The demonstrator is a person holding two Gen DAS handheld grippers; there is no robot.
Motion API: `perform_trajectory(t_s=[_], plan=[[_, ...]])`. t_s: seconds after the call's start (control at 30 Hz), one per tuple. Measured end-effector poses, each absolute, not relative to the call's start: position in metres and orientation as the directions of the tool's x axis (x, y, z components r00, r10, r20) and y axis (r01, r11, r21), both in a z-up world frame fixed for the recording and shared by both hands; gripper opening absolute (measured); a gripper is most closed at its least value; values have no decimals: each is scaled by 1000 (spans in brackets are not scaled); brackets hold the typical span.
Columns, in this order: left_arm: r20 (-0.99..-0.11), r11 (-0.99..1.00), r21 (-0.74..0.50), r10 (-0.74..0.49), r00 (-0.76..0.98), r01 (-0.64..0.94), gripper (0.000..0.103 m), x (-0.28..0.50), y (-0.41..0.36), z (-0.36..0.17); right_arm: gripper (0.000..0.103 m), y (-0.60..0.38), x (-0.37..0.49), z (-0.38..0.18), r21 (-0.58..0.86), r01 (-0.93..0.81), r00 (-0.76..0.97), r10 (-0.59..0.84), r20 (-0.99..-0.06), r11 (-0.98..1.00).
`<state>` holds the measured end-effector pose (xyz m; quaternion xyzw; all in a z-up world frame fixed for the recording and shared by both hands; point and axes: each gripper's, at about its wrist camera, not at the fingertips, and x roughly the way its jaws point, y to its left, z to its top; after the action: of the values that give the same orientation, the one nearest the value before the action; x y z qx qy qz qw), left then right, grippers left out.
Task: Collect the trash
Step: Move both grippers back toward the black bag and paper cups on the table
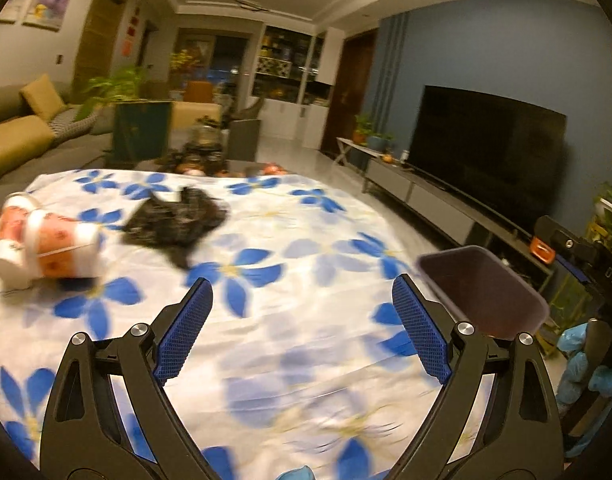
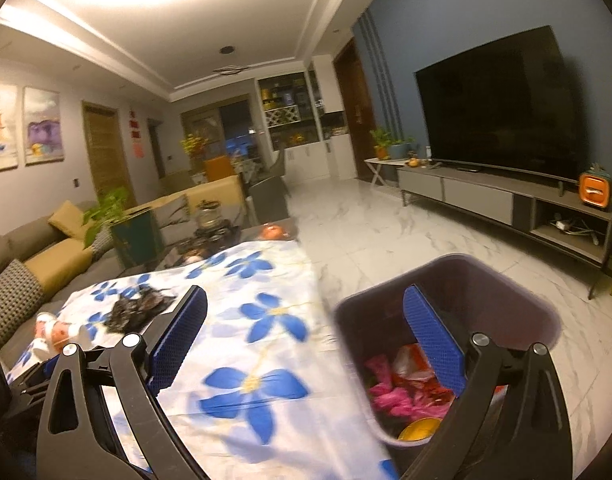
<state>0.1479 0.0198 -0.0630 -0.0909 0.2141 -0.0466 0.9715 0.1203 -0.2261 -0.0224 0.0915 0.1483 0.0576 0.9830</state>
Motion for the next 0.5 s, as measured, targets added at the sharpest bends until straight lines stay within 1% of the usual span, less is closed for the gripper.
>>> perform_trajectory(t_s=[0.3, 0.5], plan=[[-403, 973, -203, 16, 915, -107, 90, 121, 92, -64, 95, -159, 121, -25, 169, -202, 923, 246, -297, 965], [-395, 962, -215, 72, 916, -169, 90, 111, 133, -62, 95, -115, 123, -27, 142, -267, 906, 299, -301, 953]])
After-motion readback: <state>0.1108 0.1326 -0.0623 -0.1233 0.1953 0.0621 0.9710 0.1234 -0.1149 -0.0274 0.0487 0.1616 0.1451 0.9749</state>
